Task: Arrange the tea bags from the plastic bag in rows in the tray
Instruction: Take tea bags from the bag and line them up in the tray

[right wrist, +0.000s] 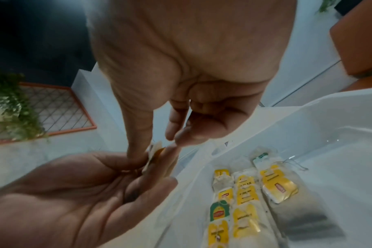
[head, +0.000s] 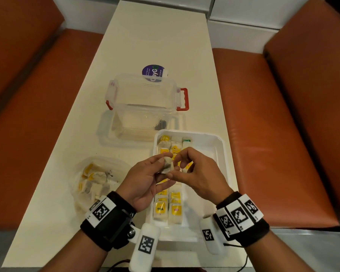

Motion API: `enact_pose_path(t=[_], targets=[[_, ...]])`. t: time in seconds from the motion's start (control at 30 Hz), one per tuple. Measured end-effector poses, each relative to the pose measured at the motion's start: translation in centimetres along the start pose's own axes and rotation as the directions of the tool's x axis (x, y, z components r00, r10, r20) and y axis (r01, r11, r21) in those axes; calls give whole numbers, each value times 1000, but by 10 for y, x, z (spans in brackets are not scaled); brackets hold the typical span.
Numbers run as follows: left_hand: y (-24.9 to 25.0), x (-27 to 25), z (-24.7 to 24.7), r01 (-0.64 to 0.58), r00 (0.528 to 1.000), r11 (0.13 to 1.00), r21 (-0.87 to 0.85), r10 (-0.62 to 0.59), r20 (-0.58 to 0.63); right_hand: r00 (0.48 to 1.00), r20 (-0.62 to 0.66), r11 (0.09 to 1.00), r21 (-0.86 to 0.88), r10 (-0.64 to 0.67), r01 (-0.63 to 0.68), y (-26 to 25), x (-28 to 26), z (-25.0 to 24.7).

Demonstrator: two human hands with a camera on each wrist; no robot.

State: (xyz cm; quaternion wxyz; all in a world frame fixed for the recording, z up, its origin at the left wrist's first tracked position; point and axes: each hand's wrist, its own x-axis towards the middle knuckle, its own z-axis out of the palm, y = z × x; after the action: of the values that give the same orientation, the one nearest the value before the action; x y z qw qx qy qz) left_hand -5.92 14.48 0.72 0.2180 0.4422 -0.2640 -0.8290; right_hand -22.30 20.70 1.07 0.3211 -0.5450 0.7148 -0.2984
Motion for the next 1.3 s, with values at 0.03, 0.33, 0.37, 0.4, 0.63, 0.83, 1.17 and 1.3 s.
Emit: enact_pose_path(t=[0.03,0.33,0.37,0.4,0.63,0.83,1.17,1.3], targets=[[-2,-1,2,5,1000,1000,11,-5,-1,1000,-4,999,-42,-29,29,0,-2,0],[-7,-5,7,86,996,988,127,-83,-32,987,19,976,-147,-159,160,2,-9,-10],[-7,-6,6,97,995,982,164,-92,-34,988,5,979,-134,-157,157,1,-9,-11],[-7,-7,6,106,994,973,202,-102,-32,987,-8,981,-114,-160,158,1,-8,-12],[-11,-12,4,-61,996,946,317,37,80,994,-50,991,81,-100,104,2,-9,-20],[-16,-11,3,-176,983,840,514,122,138,996,-54,989,127,-69,75,5,-11,-23],[-21,-8,5,-194,981,831,521,155,118,1000,-17,988,151,-15,17,9,-11,-27],[-23,-8,5,-175,984,816,550,125,127,1000,23,991,135,16,-19,14,-9,-28]])
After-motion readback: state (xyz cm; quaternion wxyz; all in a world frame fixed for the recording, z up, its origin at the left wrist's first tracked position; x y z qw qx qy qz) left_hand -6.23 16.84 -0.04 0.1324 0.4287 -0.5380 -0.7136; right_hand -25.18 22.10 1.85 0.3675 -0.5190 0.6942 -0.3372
